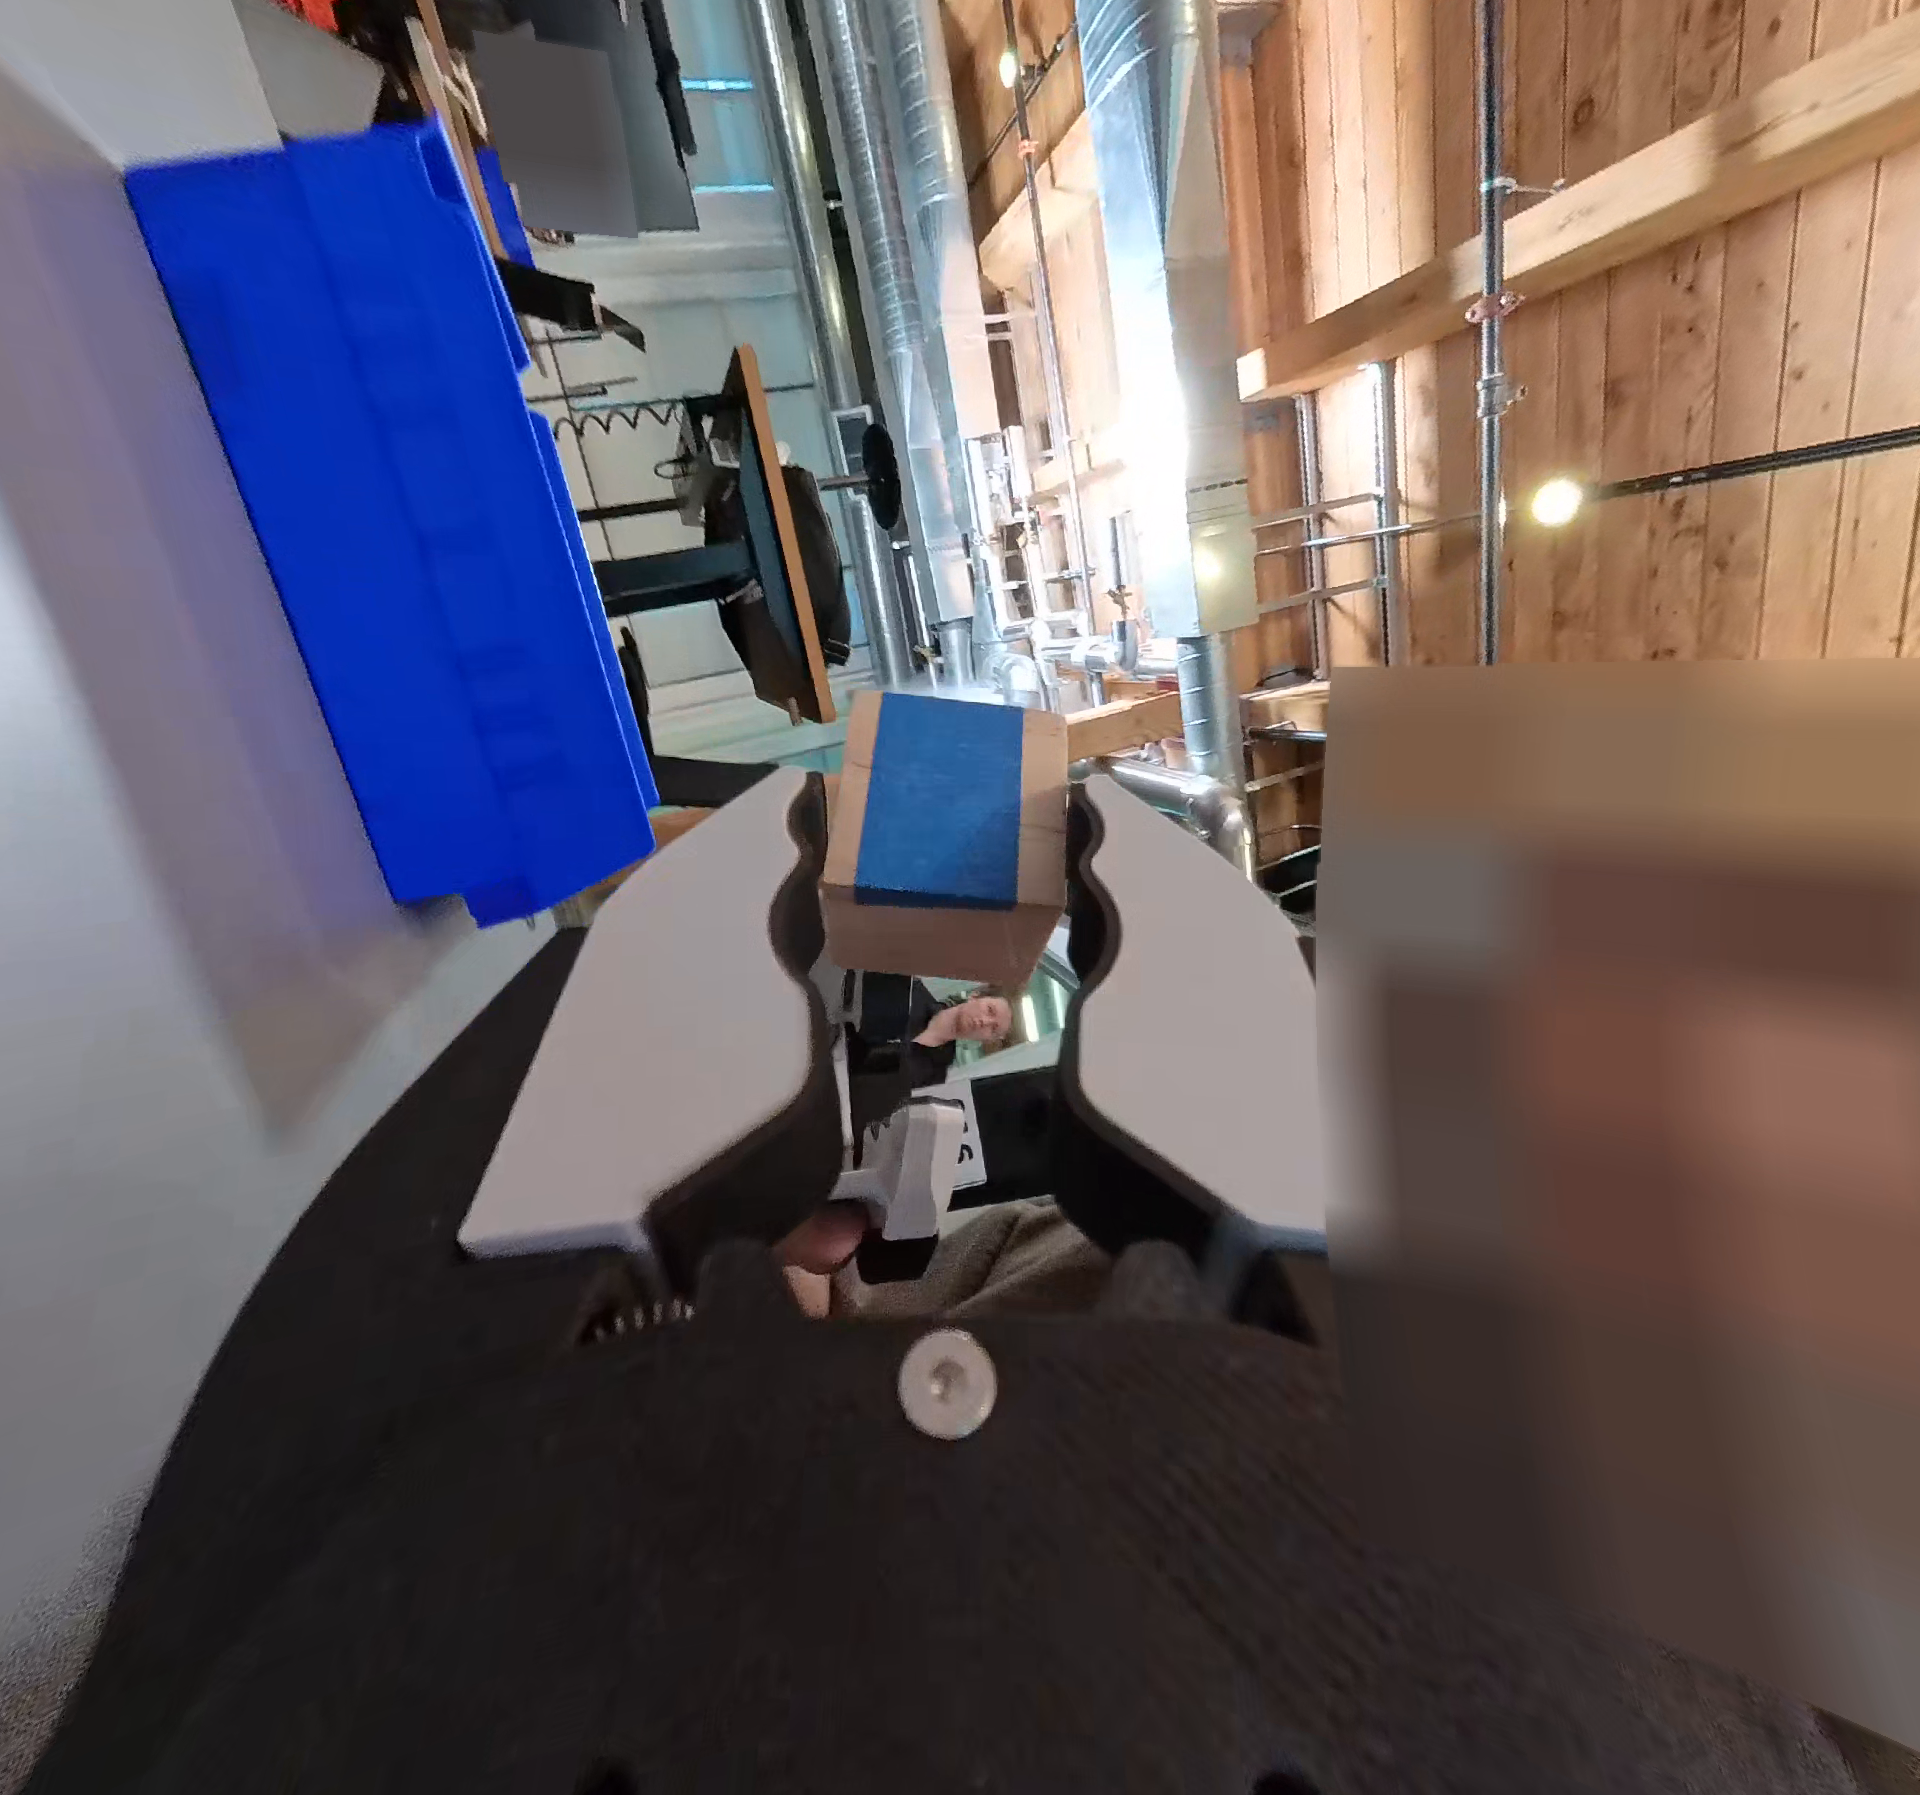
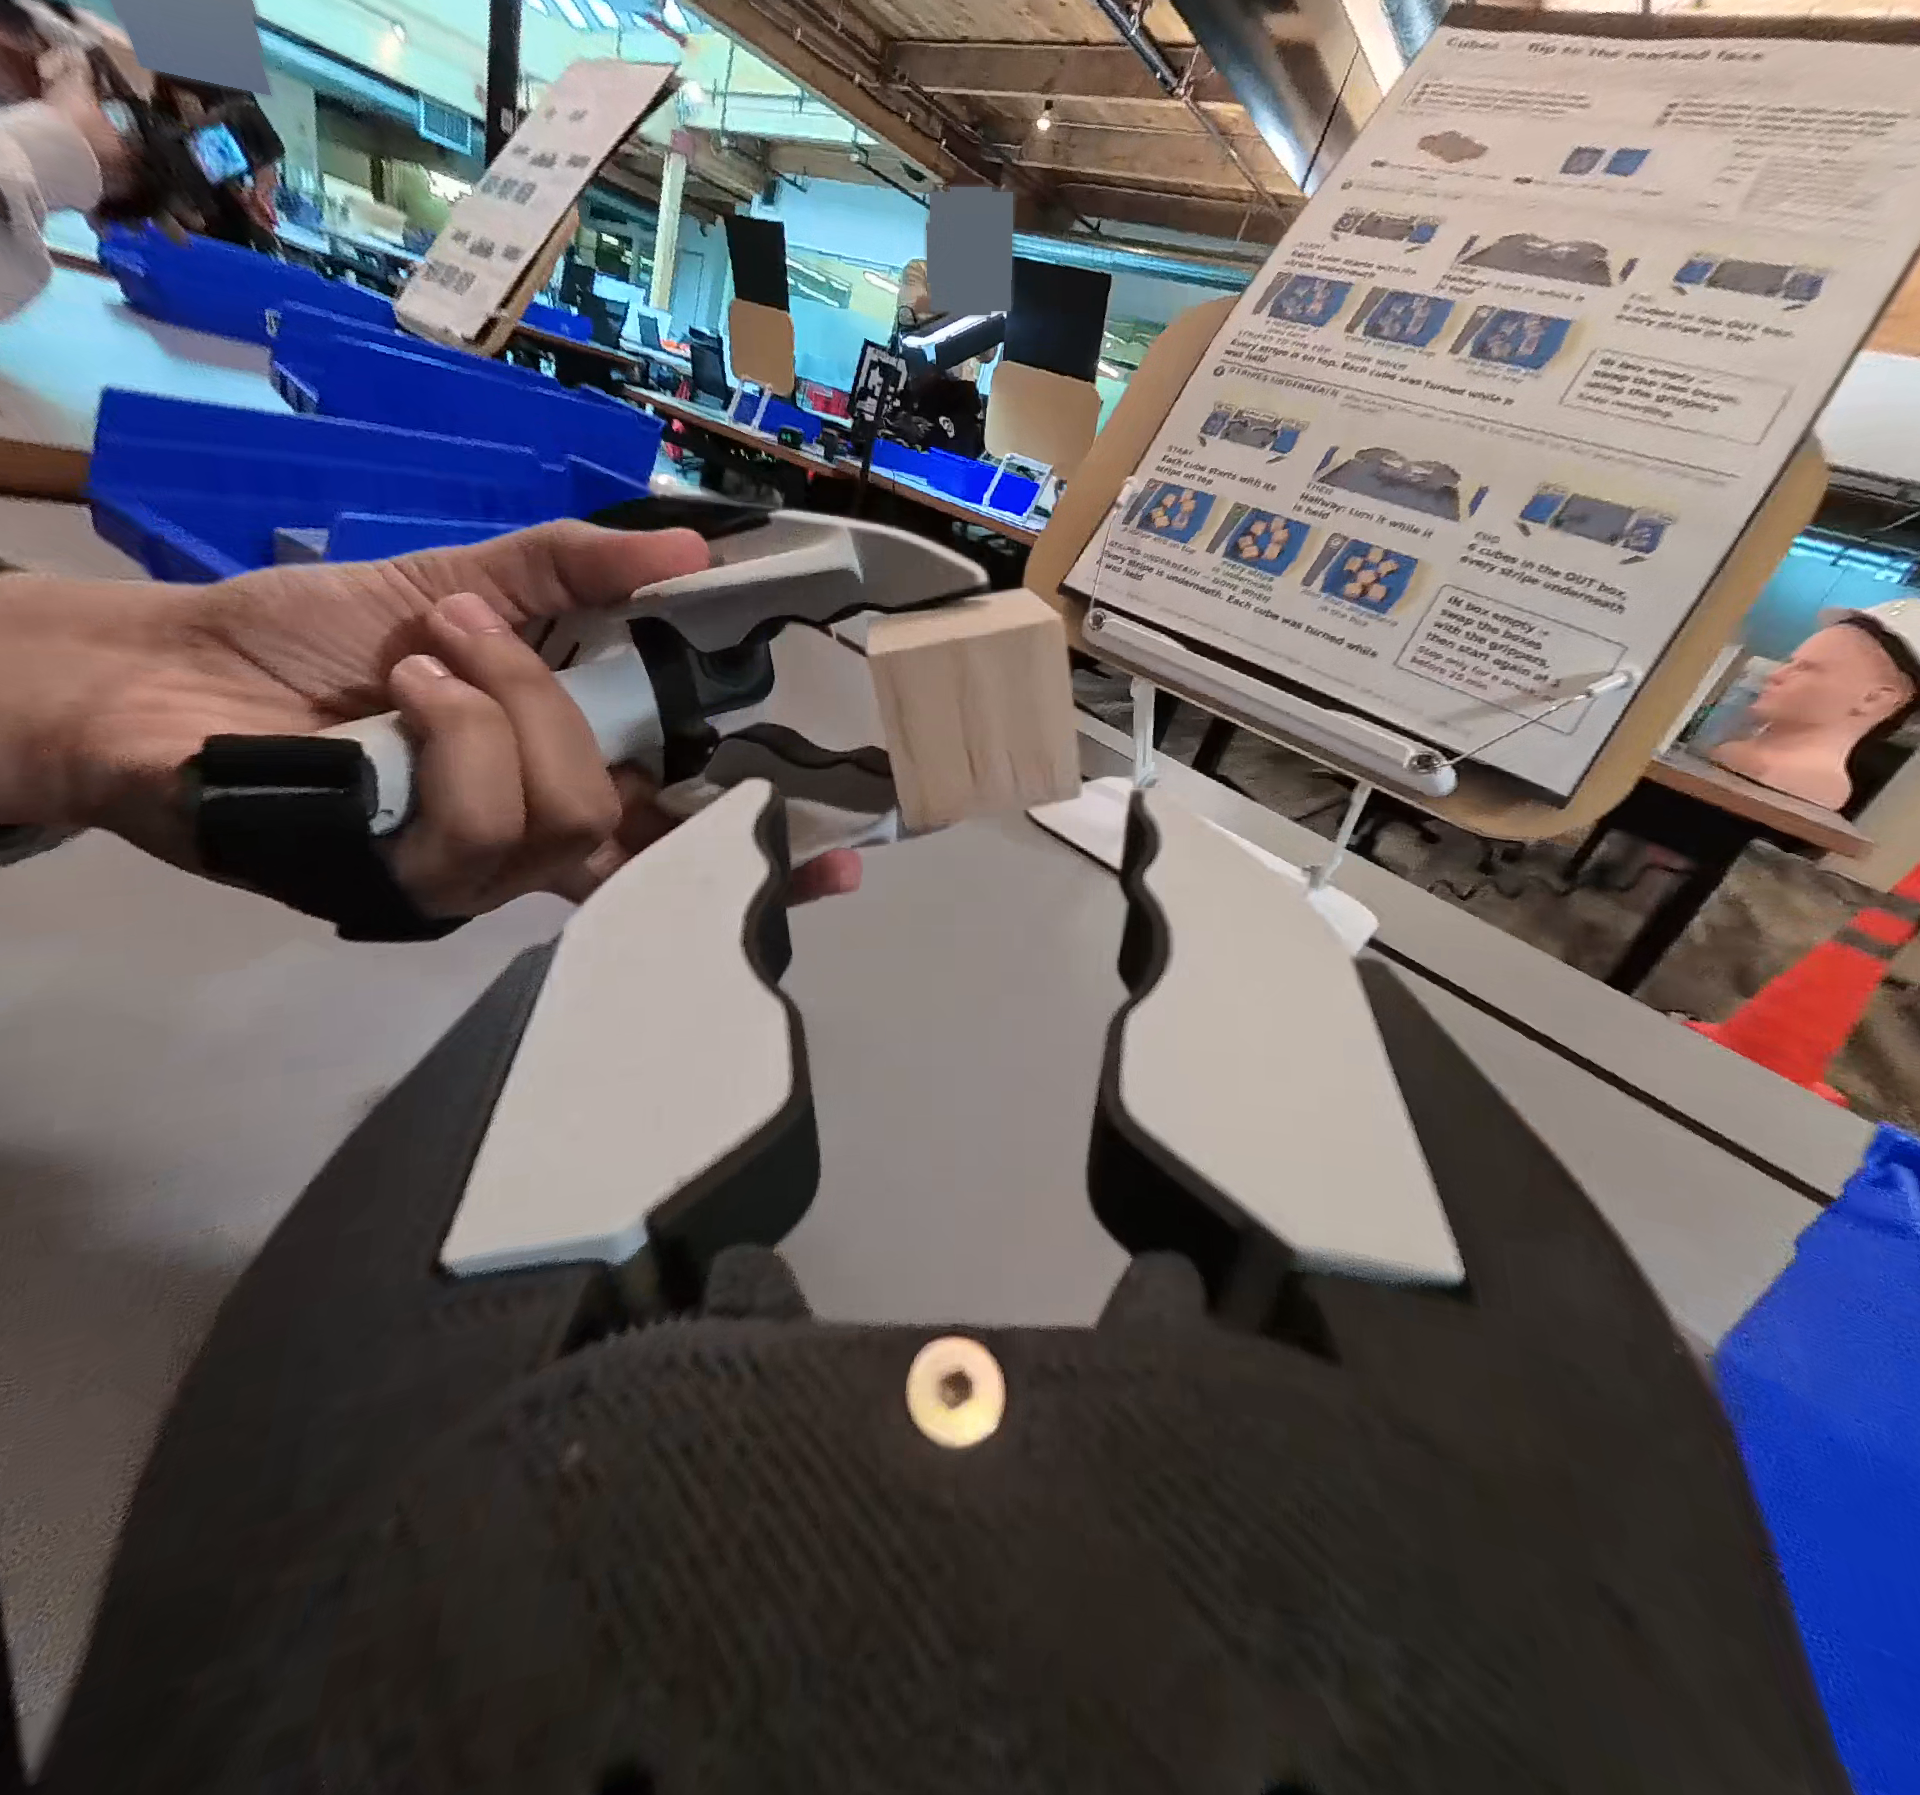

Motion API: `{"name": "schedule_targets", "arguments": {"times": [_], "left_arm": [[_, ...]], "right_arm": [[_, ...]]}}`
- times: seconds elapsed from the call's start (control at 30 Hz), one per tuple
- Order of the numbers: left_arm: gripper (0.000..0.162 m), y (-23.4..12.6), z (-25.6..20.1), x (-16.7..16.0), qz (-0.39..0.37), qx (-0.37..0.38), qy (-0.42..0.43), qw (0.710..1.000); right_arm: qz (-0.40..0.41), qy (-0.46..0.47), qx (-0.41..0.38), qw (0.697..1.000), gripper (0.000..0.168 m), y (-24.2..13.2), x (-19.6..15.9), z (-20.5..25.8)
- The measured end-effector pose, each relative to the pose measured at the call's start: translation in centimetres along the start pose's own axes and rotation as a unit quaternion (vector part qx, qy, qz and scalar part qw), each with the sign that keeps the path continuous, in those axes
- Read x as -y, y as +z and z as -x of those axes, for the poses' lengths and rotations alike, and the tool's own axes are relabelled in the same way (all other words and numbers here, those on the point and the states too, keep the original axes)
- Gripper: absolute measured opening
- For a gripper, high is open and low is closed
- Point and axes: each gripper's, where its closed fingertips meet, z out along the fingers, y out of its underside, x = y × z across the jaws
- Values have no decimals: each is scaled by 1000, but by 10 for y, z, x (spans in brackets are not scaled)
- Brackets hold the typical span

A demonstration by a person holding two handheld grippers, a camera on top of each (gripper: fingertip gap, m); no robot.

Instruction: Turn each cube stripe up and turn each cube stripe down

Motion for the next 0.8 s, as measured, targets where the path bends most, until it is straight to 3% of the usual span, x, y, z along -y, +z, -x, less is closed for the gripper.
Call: {"name": "schedule_targets", "arguments": {"times": [0.4, 0.8], "left_arm": [[44, 15, 6, -46, 72, -30, -24, 997], [44, 15, 4, -51, 78, -32, -19, 996]], "right_arm": [[-2, 27, 1, 1000, 60, 1, -2, -3], [-14, 21, 10, 1000, 51, -1, 3, 0]]}}
